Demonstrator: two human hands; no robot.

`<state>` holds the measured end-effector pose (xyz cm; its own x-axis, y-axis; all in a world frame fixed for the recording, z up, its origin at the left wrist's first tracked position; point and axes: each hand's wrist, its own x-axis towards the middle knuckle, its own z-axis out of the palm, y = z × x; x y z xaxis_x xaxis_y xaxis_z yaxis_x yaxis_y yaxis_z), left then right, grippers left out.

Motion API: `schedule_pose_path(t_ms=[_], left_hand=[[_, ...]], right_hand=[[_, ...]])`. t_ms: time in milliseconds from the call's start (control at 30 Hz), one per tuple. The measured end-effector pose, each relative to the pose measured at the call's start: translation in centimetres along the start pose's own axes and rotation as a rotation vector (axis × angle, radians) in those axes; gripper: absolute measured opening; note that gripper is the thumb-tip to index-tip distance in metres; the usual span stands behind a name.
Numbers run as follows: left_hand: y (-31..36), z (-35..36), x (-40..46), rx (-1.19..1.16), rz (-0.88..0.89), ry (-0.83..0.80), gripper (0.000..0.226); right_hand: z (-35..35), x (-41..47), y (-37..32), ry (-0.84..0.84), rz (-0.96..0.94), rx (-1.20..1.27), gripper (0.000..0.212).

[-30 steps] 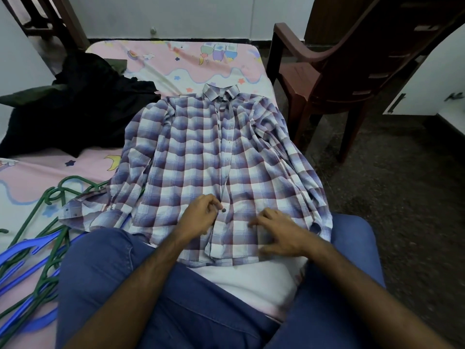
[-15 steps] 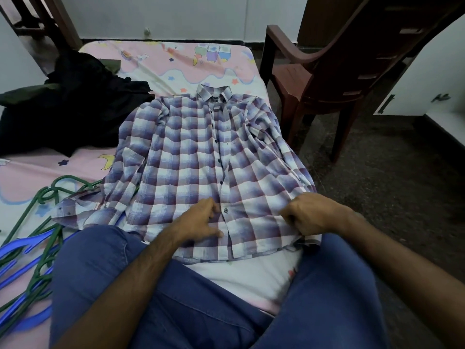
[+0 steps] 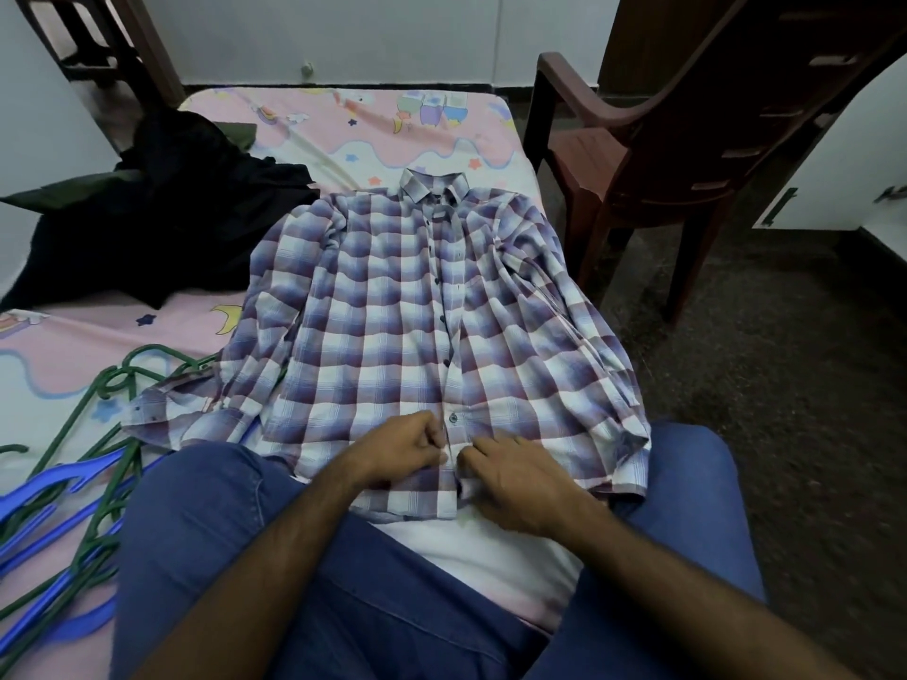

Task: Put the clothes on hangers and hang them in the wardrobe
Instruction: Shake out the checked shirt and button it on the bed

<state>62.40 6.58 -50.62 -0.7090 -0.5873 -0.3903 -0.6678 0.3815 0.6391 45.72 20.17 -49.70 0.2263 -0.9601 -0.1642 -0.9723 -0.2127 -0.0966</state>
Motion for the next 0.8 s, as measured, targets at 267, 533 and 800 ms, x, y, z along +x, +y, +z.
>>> schedule_pose_path(t_ms=[267,533,800], left_hand=[[0.5,-2.0,2.2,-0.186,0.041,0.323,0.025],[-0.3,-3.1,6.5,-0.037,0.151,0.445,0.030],[-1.0,-1.8,8.9,0.121,0.136,0.566,0.018]], right_hand=[[-1.9,1.4,3.1,-0.385,0.075,1.004,0.027],[-3.3,10.1,5.3,0.262,0.595,0.782,0.044],[-0.1,10.6,7.8,0.292,0.641,1.059,0.019]])
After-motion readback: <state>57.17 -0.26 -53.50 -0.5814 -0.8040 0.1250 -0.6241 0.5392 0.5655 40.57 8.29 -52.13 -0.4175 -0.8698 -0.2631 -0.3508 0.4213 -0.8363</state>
